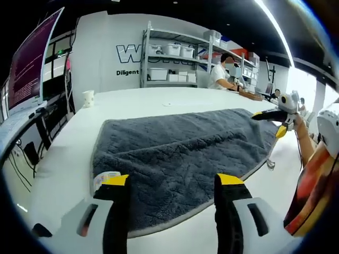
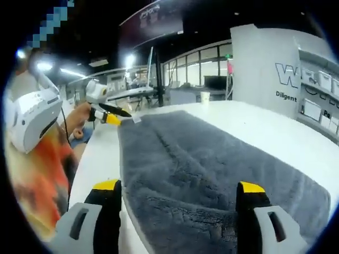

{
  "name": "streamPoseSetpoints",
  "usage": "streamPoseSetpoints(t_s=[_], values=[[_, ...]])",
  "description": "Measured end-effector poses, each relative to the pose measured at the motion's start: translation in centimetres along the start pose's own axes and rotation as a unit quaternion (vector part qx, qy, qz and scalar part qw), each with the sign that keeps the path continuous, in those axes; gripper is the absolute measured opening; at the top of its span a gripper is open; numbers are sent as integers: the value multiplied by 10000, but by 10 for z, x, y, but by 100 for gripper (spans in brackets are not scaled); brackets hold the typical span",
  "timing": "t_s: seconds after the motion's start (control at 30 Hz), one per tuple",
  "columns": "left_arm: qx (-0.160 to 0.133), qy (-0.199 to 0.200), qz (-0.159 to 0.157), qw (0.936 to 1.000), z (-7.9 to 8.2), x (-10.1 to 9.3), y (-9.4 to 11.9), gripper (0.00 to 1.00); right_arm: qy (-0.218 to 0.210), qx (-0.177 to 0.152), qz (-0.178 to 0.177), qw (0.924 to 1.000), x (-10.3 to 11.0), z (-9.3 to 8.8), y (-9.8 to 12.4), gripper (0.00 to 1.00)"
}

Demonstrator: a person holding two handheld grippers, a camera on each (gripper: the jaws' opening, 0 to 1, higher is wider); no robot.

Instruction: Open the folded towel by lifting each exposed corner and separating the folded layers until the towel lies flat within the target outline without major curled edges

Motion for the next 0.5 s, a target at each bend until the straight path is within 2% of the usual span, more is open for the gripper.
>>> streamPoseSetpoints(t_s=[0.1,0.27,0.5], values=[[-43,53,-471,9989,1,-14,-6,51,91,91,-131,9998,-4,-1,-2,99],[191,-104,-612,9979,-4,-23,-20,37,177,206,-254,9993,-7,-4,-2,99],[240,-50,-1079,9939,-4,-43,-33,29,164,259,-294,9991,-9,-6,-3,99]])
Point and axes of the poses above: the point that each gripper's makers call its tool centre point, and the gripper's own axes: y roughly backward along the fingers, x roughly to its left, z roughly out of its top, the point moved 6 cm from there along y, roughly backward along the fingers, and after that the axes turned 5 degrees about -z, right-handed, at the moved point
